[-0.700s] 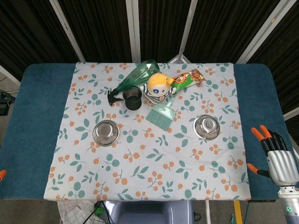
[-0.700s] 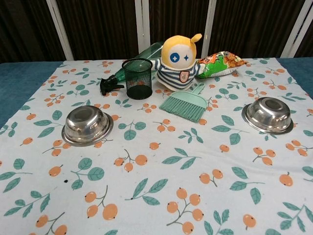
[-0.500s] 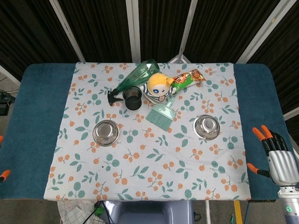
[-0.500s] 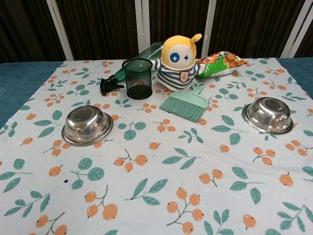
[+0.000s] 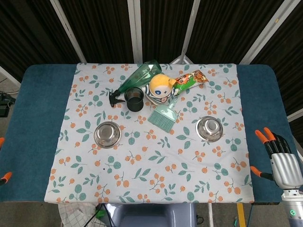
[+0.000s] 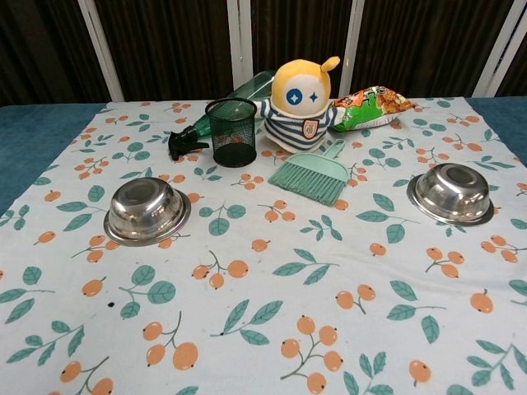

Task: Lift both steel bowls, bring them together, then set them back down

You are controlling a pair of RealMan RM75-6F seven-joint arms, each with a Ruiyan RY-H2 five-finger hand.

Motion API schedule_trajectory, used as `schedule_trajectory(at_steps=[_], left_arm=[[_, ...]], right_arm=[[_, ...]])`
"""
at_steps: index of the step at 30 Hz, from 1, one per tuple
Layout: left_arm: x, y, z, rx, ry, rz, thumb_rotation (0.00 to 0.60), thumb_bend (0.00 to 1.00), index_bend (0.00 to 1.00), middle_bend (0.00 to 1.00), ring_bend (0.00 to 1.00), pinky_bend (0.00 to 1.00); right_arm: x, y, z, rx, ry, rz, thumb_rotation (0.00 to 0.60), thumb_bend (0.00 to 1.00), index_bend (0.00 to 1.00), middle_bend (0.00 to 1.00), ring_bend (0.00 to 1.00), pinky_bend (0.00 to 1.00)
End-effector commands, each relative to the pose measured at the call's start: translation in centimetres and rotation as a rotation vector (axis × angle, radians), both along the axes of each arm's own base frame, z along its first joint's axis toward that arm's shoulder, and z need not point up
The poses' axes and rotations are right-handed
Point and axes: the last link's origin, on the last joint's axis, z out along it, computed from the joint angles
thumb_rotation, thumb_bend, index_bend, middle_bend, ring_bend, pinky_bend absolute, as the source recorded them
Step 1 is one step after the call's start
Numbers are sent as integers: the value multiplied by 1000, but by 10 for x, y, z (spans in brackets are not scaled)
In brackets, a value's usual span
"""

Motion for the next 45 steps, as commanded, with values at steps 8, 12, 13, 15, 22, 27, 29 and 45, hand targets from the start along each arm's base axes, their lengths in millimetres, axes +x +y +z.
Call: schedule_trajectory(at_steps=[8,12,13,15,22,27,29,45], left_arm=[[0,1,-1,-10,-8,-24,600,164,140,0,0,6],[0,3,-6,-35,-54,-40,600,164,136,0,0,7],[0,4,-6,-42,-70,-43,600,164,136,0,0,7],[-1,6,-8,-61,-107,-46,600,164,136,0,0,7],[-3,8,-6,-64,-122,-53,600,163,135,0,0,6],[-3,8,-3,-44,-130,-62,600,162,135,0,0,6],[-5,9,-1,-32,-135,-64,600,162,135,0,0,6],[-9,11,-1,-19,-128,-52,600,161,135,0,0,6]], right_arm=[[17,-22,-27,112,-55,4,600,60,147,7,71,87],[32,-53,-37,195,-26,-10,600,60,147,0,69,87],[36,-60,-39,204,-21,-10,600,60,147,0,68,87],[44,-76,-44,231,-12,-18,600,60,147,0,62,87],[61,-113,-68,300,47,-51,600,60,147,0,48,87],[69,-139,-78,317,65,-96,600,59,147,0,48,87],[70,-147,-82,330,68,-121,600,60,147,0,48,87],[62,-183,-112,401,121,-219,600,60,147,0,48,88]])
